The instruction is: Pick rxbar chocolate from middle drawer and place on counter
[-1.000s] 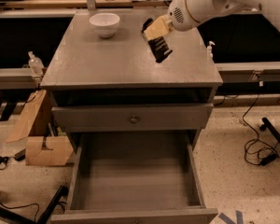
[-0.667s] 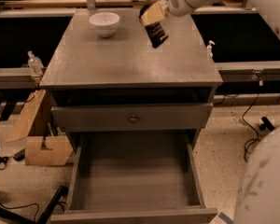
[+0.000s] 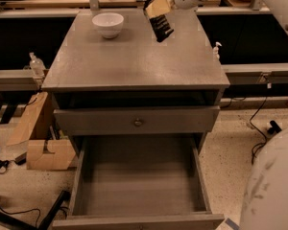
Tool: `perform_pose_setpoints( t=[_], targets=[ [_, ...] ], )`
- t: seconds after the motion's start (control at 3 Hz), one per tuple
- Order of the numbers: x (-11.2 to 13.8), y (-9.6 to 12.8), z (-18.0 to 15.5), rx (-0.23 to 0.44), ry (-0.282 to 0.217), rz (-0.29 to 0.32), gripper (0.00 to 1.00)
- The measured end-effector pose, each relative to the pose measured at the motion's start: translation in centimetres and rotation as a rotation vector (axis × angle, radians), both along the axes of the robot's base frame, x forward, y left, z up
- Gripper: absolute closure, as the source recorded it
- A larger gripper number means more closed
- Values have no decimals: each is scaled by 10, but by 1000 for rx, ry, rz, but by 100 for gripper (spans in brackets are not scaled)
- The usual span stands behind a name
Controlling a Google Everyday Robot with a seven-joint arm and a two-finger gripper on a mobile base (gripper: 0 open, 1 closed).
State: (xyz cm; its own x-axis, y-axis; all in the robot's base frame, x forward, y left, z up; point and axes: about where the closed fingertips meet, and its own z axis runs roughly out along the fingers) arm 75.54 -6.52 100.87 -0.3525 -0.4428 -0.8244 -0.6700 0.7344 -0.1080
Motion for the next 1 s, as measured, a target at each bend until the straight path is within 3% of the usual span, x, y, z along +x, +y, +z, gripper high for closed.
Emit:
perform_pose_setpoints(
  t=[0.67, 1.0],
  targets=[
    [1, 6, -4, -1, 6, 8, 0],
    [1, 6, -4, -1, 6, 8, 0]
  ],
)
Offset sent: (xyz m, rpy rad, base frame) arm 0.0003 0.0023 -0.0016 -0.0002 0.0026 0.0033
